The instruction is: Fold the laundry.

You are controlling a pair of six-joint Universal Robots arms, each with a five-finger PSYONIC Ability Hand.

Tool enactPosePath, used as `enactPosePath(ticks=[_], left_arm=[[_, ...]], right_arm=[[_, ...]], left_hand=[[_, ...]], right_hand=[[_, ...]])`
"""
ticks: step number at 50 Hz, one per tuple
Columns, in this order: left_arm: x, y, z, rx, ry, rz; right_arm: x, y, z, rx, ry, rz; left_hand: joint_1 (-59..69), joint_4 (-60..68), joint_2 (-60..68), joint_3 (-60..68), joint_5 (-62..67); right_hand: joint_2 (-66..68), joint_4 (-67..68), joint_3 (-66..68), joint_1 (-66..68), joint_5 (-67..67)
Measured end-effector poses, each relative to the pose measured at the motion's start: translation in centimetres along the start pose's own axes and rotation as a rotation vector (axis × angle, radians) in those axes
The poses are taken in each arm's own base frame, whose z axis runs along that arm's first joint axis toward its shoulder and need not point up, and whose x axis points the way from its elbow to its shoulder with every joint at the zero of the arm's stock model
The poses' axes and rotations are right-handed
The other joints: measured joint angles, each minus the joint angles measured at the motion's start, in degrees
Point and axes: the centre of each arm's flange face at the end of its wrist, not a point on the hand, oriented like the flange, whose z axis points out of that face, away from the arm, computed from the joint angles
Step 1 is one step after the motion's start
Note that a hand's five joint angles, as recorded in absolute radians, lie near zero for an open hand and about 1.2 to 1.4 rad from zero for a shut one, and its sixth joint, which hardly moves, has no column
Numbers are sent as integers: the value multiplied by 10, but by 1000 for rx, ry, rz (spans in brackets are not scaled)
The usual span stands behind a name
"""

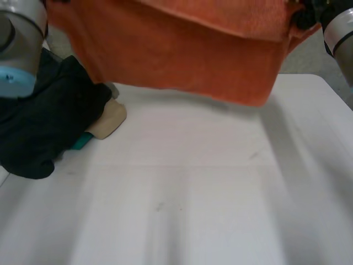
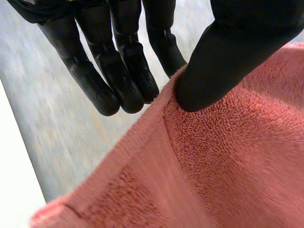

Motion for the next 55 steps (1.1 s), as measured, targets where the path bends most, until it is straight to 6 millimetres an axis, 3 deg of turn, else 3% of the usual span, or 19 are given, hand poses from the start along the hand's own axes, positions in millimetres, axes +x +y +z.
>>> enactPosePath(ticks=[5,13,17,18,20,22,24,31,35,40,44,47,50,55], left_arm=[[1,53,-26,-184,29,5],[20,148,-94,-528,160,-12],[27,172,-113,-617,205,-15],[29,178,-118,-642,219,-10],[29,180,-120,-653,227,-3],[29,179,-121,-662,236,17],[28,174,-119,-657,237,30],[21,152,-112,-611,222,48],[18,143,-109,-588,212,49],[16,137,-106,-564,206,52],[17,135,-102,-547,205,56],[18,133,-99,-535,205,58],[18,131,-95,-524,205,60],[19,130,-89,-512,201,62]], right_arm=[[-3,32,-14,-175,-76,13],[-26,129,-61,-565,-260,14],[-33,159,-76,-658,-310,-3],[-36,172,-81,-693,-325,-13],[-37,177,-84,-708,-329,-19],[-36,184,-86,-725,-324,-24],[-34,183,-86,-725,-312,-20],[-24,159,-93,-705,-283,-4],[-19,140,-107,-696,-300,-53],[-18,129,-133,-709,-348,-153],[-21,130,-153,-718,-390,-198],[-25,136,-165,-717,-413,-201],[-29,145,-171,-711,-426,-195],[-30,162,-172,-690,-424,-198]], left_hand=[[0,0,0,0,0],[0,0,0,0,0],[0,0,0,0,0],[0,1,0,0,0],[0,1,0,0,0],[0,2,0,0,0],[0,2,0,0,0],[0,2,0,0,0],[0,2,0,0,0],[-1,2,0,0,0],[-1,2,0,0,0],[-1,2,0,0,0],[-1,2,0,0,0],[-1,2,0,0,0]], right_hand=[[0,0,0,0,0],[0,0,0,0,2],[0,0,-1,1,2],[-59,-62,-60,54,-60],[-144,-151,-150,12,-139],[-341,-348,-345,-151,-356],[-414,-423,-419,-217,-432],[-425,-445,-430,-227,-452],[-415,-425,-425,-214,-423],[-300,-319,-312,-106,-315],[-260,-273,-269,-63,-271],[-291,-309,-303,-98,-311],[-384,-395,-394,-187,-403],[-413,-429,-416,-212,-439]])
